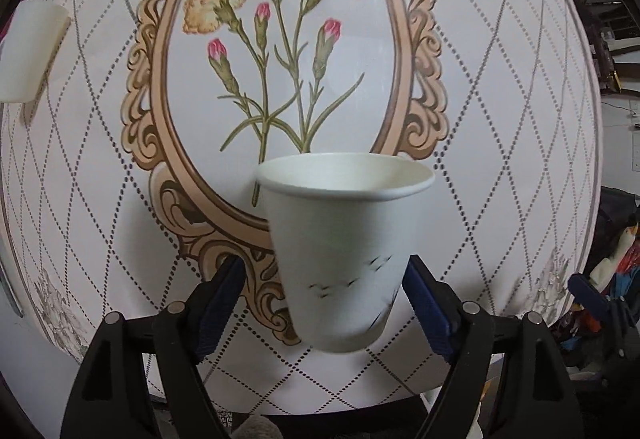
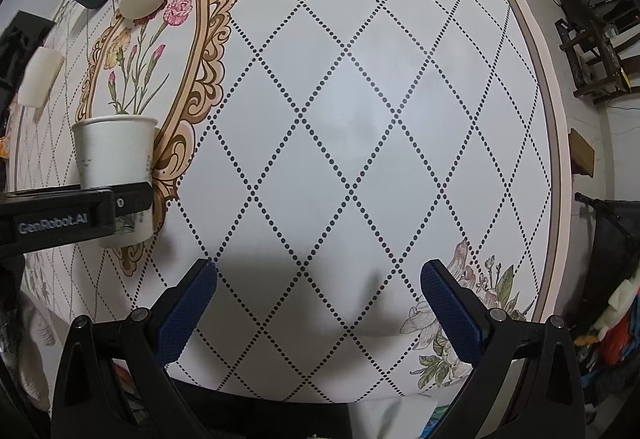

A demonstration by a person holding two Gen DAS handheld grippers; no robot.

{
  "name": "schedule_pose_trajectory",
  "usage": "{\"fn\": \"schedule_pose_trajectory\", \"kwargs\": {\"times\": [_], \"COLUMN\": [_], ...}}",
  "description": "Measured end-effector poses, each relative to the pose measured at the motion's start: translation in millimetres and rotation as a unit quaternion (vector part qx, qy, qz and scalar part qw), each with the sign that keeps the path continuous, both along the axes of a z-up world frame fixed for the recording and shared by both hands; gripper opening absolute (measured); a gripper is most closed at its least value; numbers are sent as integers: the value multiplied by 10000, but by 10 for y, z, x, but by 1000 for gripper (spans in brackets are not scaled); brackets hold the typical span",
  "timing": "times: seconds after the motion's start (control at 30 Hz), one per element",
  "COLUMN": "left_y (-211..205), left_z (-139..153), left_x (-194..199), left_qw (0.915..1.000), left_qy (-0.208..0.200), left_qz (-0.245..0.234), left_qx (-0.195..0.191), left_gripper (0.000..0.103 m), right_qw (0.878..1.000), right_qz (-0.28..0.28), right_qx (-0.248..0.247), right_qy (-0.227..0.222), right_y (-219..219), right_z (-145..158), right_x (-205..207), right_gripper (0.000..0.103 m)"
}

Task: Flip cup upside down
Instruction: 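Carry the cup with the left gripper and set it upright on the flower oval, then open the left gripper and grasp the white cup with the right gripper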

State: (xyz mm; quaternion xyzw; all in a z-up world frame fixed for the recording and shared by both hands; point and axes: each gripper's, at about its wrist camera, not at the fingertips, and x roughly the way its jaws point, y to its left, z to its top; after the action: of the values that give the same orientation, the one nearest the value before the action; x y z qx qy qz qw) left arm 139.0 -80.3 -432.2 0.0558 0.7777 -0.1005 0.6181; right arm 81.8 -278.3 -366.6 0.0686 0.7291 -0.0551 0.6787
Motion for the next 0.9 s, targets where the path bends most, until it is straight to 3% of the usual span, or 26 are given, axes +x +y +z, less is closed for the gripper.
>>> {"fn": "schedule_pose_trajectory", "kwargs": {"times": [0.23, 0.53, 0.67, 0.73, 0.77, 0.87, 0.9], "left_y": [273, 715, 1286, 1303, 1254, 1325, 1388], "left_z": [425, 1350, 1648, 1793, 1671, 1481, 1420], "left_x": [-285, -400, -731, -529, -446, -358, -377], "left_qw": [9993, 9948, 9926, 9914, 9909, 9895, 9886], "left_qy": [-287, -915, -1135, -1231, -1260, -1247, -1265], "left_qz": [141, 397, 438, 423, 416, 493, 566], "left_qx": [-167, -196, -61, 103, 220, 532, 595], "left_gripper": [79, 79, 79, 87, 96, 97, 97], "right_qw": [9999, 9988, 9982, 9975, 9968, 9877, 9766], "right_qz": [-67, 24, 170, 427, 566, 1424, 2001], "right_qx": [71, 339, 374, 216, 142, -256, -523], "right_qy": [-74, -345, -447, -516, -542, -595, -584], "right_y": [58, 421, 659, 813, 888, 1128, 1252], "right_z": [160, 708, 892, 963, 978, 1010, 1006], "right_x": [-31, -122, -120, -92, -70, 24, 80], "right_gripper": [103, 103, 103, 103, 103, 103, 103]}}
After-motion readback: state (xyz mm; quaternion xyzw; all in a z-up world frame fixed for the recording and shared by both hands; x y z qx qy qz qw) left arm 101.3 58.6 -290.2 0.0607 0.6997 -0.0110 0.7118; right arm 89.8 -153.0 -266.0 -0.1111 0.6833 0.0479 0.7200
